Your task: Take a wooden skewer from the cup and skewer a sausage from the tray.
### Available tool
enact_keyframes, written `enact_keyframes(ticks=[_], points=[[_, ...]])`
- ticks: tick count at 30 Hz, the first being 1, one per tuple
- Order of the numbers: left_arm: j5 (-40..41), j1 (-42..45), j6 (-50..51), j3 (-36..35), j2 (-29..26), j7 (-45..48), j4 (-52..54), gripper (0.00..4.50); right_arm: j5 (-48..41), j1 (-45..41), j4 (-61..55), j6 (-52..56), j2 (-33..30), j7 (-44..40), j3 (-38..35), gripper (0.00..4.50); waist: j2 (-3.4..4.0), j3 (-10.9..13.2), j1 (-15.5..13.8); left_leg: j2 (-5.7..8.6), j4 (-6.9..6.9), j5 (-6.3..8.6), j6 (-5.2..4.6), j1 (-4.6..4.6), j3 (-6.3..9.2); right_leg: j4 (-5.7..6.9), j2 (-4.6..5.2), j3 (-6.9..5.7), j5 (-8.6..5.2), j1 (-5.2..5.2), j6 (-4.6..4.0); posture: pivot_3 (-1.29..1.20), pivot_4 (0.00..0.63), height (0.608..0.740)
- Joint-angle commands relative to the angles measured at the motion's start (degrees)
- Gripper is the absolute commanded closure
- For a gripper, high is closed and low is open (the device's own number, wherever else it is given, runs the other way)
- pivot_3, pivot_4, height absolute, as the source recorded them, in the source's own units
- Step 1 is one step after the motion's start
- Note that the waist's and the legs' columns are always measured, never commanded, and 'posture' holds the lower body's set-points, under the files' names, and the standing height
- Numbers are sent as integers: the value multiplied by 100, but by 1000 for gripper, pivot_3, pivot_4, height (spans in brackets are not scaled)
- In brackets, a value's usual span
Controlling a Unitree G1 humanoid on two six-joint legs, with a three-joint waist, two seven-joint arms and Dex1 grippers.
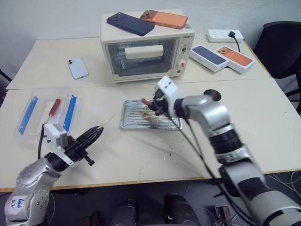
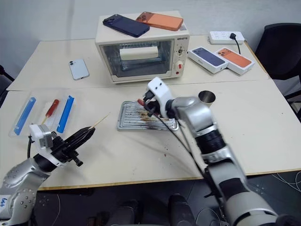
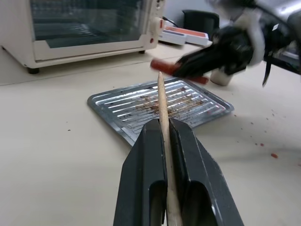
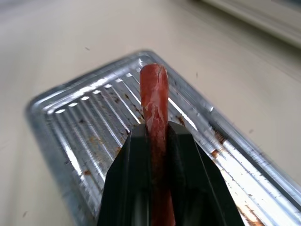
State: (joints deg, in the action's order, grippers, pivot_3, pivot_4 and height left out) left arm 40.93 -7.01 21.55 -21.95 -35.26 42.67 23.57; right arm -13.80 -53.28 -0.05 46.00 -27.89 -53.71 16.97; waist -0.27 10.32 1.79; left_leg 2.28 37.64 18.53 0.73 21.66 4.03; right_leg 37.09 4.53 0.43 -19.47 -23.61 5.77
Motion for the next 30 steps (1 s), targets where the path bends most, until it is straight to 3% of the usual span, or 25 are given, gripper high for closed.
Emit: enact_keyframes(ticks=[1,4,10,30], points=[[300,74,307,54,-598,789,123,4500,-116,302,-757,-1780,-1069,-2143,351,4306,-1,0,-13,-1,-8,0,0,-2,0,-8,-1,1,0,3,0,0,150,740],[609,258,705,169,-1081,1306,180,4500,-146,473,-572,-2640,-1541,-3062,392,4306,-3,1,-6,-3,-31,0,0,-12,-3,-26,-1,0,0,11,0,0,150,740],[876,742,1283,530,-1570,1764,155,4500,-98,478,-368,-2739,-1534,-3298,386,4306,-2,4,1,-12,-35,-7,11,-14,-4,-26,-2,0,0,9,0,0,150,740],[260,1382,1077,1264,-1194,1881,-228,4500,-318,590,-1040,-2167,-1347,-2914,284,4306,-2,4,-30,-9,-25,-11,16,-13,1,-20,0,-3,0,11,0,0,150,740]])
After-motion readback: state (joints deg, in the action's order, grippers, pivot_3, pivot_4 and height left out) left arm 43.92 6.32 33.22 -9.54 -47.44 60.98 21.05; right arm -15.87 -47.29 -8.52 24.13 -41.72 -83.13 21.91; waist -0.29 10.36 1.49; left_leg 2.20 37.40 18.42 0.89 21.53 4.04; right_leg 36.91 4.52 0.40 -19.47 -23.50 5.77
